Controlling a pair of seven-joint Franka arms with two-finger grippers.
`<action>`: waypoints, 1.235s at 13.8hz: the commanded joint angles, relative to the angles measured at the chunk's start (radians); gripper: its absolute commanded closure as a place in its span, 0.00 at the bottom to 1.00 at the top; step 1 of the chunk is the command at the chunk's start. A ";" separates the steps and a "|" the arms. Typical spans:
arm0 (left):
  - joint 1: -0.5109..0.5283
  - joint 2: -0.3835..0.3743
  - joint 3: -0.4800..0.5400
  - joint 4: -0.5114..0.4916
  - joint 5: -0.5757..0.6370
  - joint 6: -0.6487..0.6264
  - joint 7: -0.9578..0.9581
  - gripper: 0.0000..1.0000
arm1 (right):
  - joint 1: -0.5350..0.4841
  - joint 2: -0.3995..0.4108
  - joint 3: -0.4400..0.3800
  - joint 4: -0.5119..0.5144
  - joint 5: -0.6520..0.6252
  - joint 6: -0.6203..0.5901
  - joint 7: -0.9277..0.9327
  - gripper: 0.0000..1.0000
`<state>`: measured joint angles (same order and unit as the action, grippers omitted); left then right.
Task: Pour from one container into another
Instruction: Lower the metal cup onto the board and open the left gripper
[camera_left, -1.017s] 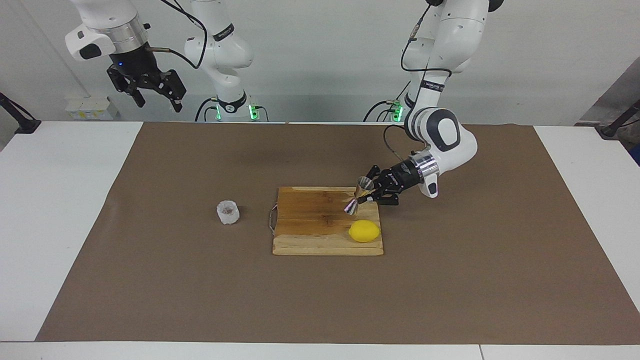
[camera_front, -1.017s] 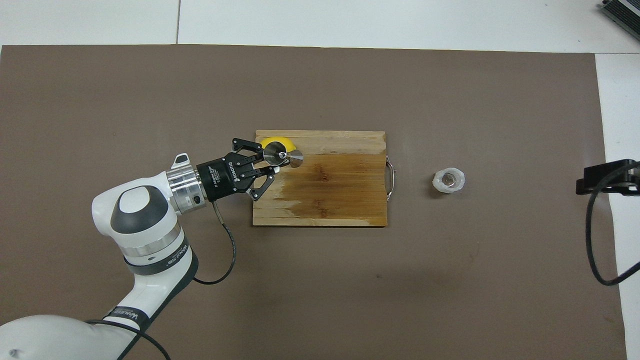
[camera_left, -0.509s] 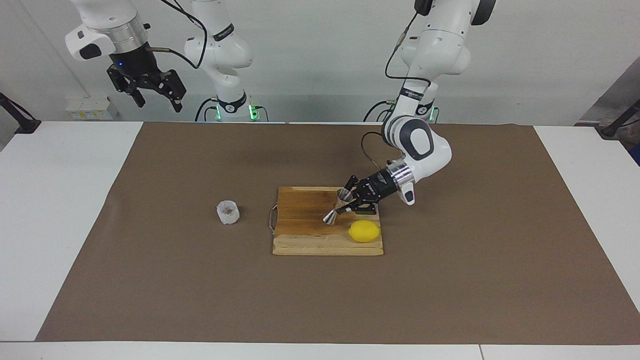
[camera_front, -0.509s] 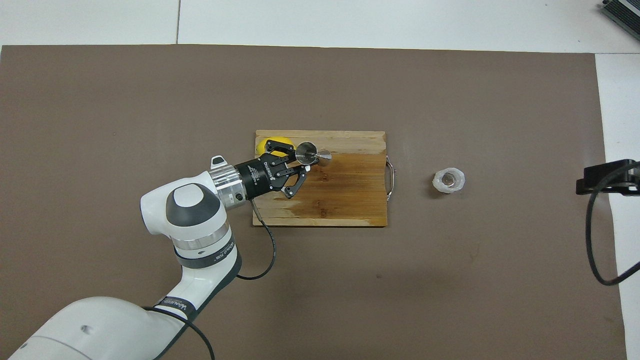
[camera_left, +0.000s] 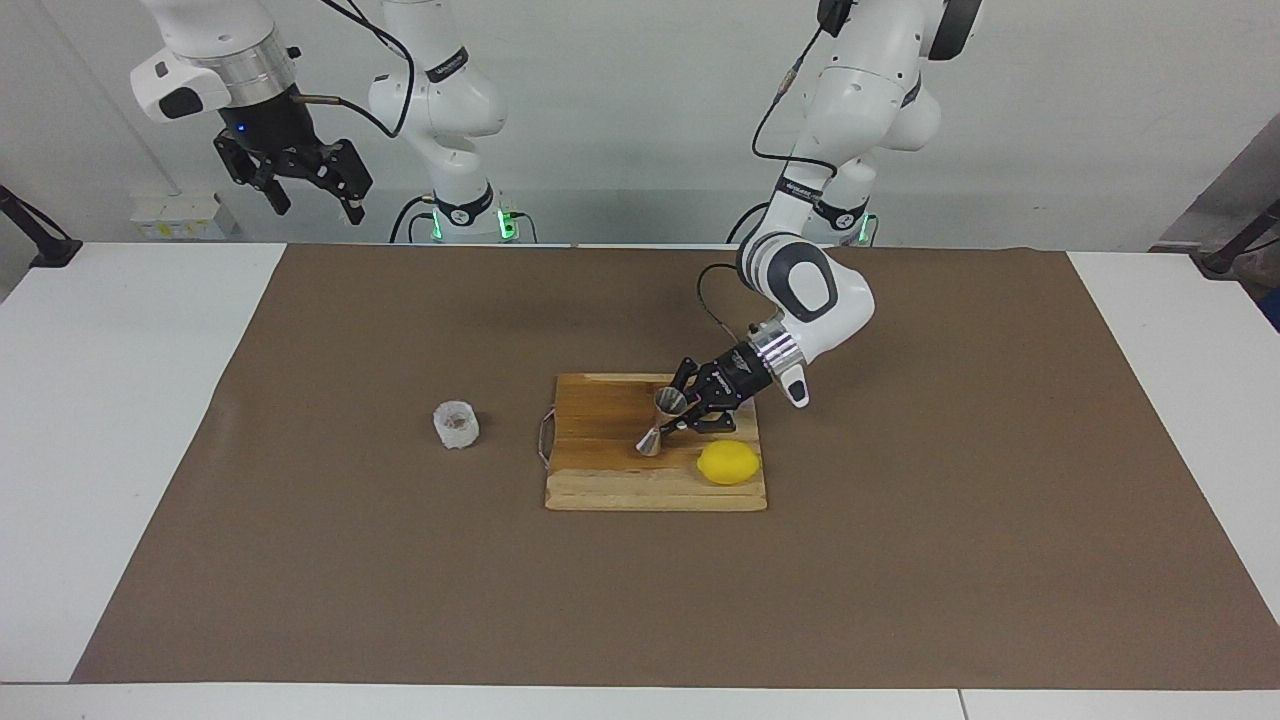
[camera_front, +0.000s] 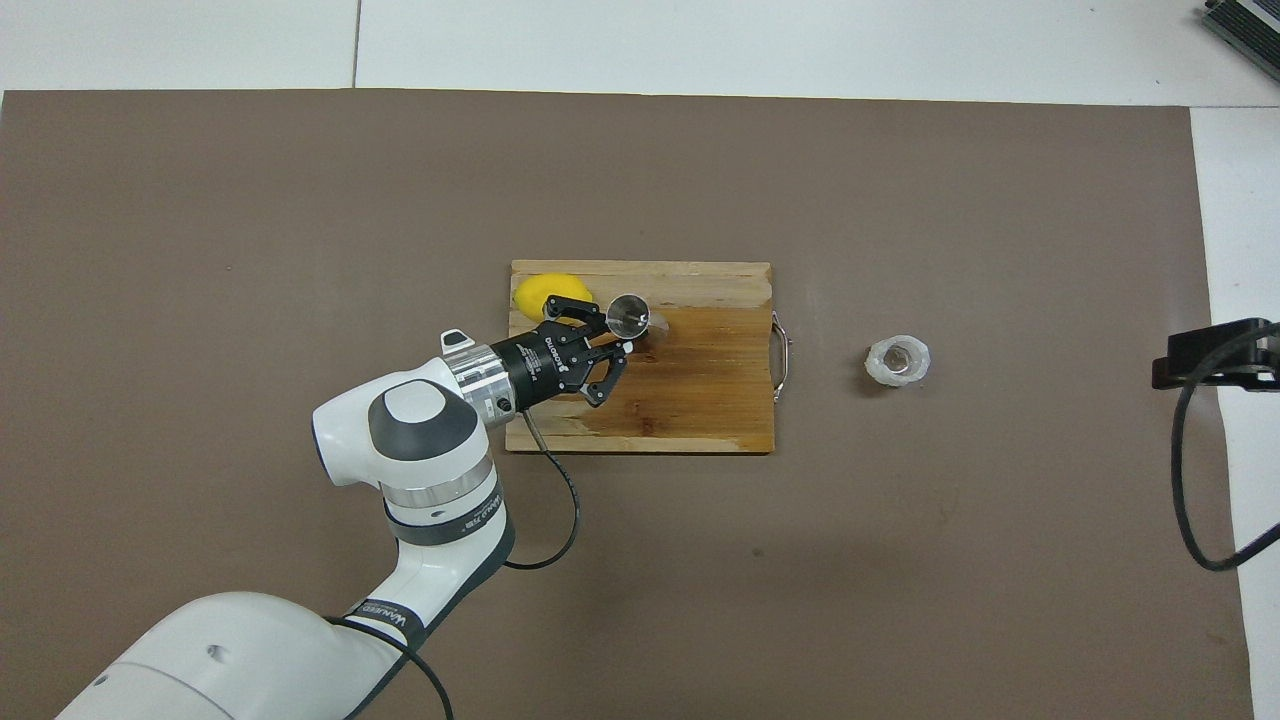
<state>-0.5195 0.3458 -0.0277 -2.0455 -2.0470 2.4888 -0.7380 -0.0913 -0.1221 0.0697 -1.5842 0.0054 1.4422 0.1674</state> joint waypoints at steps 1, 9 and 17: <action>-0.028 0.012 0.000 0.024 -0.015 0.042 -0.021 1.00 | -0.011 -0.010 0.004 -0.002 0.019 -0.014 0.011 0.00; -0.059 0.012 0.000 0.008 0.047 0.042 -0.041 1.00 | -0.011 -0.011 0.005 -0.002 0.019 -0.014 0.011 0.00; -0.060 0.004 0.002 0.002 0.137 0.033 -0.043 0.00 | -0.011 -0.010 0.005 -0.002 0.019 -0.014 0.011 0.00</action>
<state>-0.5707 0.3561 -0.0344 -2.0459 -1.9354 2.5166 -0.7579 -0.0913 -0.1221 0.0697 -1.5842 0.0054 1.4422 0.1674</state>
